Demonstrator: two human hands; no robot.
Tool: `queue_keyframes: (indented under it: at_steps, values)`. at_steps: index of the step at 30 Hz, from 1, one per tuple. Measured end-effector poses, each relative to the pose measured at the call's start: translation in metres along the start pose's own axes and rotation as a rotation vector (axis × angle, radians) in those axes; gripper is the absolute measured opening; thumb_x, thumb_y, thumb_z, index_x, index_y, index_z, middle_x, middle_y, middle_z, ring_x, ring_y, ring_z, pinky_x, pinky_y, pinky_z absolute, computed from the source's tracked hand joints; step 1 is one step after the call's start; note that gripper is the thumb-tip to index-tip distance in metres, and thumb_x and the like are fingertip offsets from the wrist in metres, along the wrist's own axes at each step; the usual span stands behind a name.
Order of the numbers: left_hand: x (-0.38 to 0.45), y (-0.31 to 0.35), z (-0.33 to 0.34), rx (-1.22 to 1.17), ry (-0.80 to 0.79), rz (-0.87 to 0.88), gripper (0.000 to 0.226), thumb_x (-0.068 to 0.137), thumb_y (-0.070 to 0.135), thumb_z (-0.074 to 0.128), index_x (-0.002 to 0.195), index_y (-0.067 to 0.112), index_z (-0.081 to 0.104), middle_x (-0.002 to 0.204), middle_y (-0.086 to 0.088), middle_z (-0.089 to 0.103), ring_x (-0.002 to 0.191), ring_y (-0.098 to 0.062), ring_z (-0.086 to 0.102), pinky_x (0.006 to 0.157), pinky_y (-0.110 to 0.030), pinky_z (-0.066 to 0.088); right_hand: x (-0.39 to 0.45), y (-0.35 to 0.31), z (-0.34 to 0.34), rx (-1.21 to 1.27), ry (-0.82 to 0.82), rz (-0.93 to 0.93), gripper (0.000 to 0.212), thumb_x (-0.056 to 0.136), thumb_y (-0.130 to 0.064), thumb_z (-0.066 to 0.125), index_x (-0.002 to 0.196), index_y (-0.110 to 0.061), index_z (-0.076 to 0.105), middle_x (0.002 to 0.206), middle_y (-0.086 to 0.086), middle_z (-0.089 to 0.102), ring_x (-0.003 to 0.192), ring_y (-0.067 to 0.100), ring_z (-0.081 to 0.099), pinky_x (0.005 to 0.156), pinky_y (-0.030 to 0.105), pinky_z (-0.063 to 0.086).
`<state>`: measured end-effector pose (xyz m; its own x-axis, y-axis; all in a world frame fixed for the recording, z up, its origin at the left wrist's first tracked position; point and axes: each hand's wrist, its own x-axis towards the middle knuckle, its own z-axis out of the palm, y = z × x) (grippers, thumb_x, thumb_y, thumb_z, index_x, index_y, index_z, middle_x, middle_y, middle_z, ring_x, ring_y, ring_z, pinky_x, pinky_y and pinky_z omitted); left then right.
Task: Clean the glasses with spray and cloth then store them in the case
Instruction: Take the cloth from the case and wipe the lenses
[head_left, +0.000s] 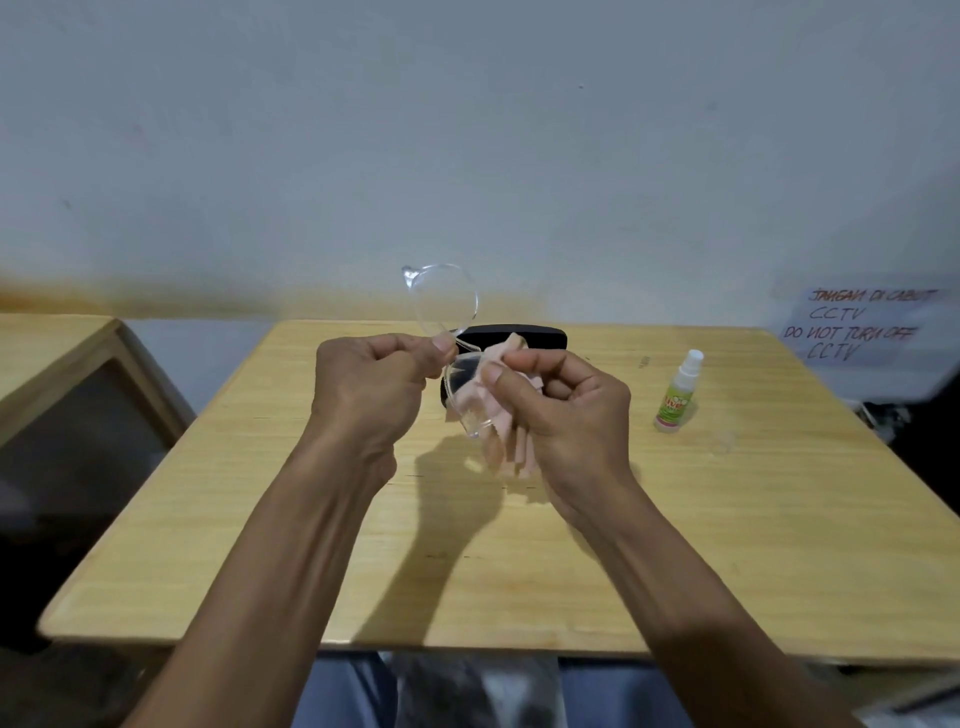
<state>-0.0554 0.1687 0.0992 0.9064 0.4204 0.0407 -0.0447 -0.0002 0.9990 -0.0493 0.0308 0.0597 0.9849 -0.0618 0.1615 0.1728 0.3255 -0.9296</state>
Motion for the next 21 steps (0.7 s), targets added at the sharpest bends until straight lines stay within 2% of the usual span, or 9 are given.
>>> queue_keyframes:
  at_steps: [4, 6, 10, 15, 18, 21]
  values:
    - [-0.007, 0.000, 0.006, -0.032, 0.004, -0.016, 0.019, 0.081, 0.008, 0.076, 0.066, 0.003, 0.067, 0.037, 0.015, 0.052, 0.037, 0.002, 0.047, 0.042, -0.005, 0.036, 0.000, -0.002, 0.008, 0.097, 0.013, 0.047, 0.017, 0.075, 0.004, 0.082, 0.080, -0.007, 0.071, 0.072, 0.009, 0.076, 0.065, 0.017, 0.072, 0.062, 0.025, 0.057]
    - [-0.010, 0.000, 0.008, -0.066, 0.012, -0.016, 0.022, 0.081, 0.006, 0.075, 0.063, 0.003, 0.065, 0.037, 0.013, 0.052, 0.035, 0.000, 0.046, 0.040, -0.008, 0.038, -0.002, 0.000, 0.011, 0.087, 0.011, 0.059, 0.018, 0.074, 0.003, 0.083, 0.080, -0.008, 0.071, 0.074, 0.013, 0.076, 0.066, 0.020, 0.072, 0.063, 0.028, 0.058]
    - [-0.013, 0.001, 0.013, -0.110, 0.046, -0.012, 0.024, 0.082, 0.003, 0.074, 0.061, 0.000, 0.064, 0.038, 0.009, 0.056, 0.033, -0.002, 0.048, 0.038, -0.010, 0.040, -0.003, 0.002, 0.015, 0.003, 0.009, 0.030, 0.019, 0.074, 0.002, 0.084, 0.079, -0.009, 0.070, 0.065, 0.007, 0.072, 0.050, 0.013, 0.063, 0.047, 0.020, 0.048]
    - [-0.011, 0.002, 0.012, -0.131, 0.082, -0.027, 0.022, 0.081, 0.004, 0.075, 0.063, 0.001, 0.064, 0.047, 0.005, 0.061, 0.031, 0.000, 0.047, 0.037, -0.009, 0.039, -0.003, 0.007, 0.011, -0.132, -0.060, -0.056, 0.017, 0.075, 0.001, 0.084, 0.081, -0.011, 0.073, 0.067, 0.002, 0.073, 0.055, 0.010, 0.065, 0.051, 0.022, 0.049]
    - [-0.003, 0.002, 0.005, -0.080, 0.090, -0.018, 0.019, 0.080, 0.010, 0.078, 0.066, 0.003, 0.067, 0.062, -0.001, 0.063, 0.036, 0.004, 0.049, 0.046, -0.009, 0.042, -0.007, 0.011, 0.004, -0.170, -0.108, -0.069, 0.016, 0.075, -0.001, 0.085, 0.077, -0.011, 0.073, 0.063, 0.004, 0.070, 0.054, 0.017, 0.057, 0.047, 0.027, 0.045]
    - [0.001, 0.004, 0.000, -0.022, 0.057, 0.000, 0.018, 0.080, 0.015, 0.078, 0.069, 0.003, 0.069, 0.063, -0.002, 0.061, 0.038, 0.004, 0.048, 0.058, -0.019, 0.040, -0.008, 0.013, -0.004, -0.176, -0.092, -0.101, 0.017, 0.074, -0.003, 0.087, 0.077, -0.013, 0.074, 0.063, -0.002, 0.072, 0.053, 0.014, 0.058, 0.051, 0.024, 0.046]
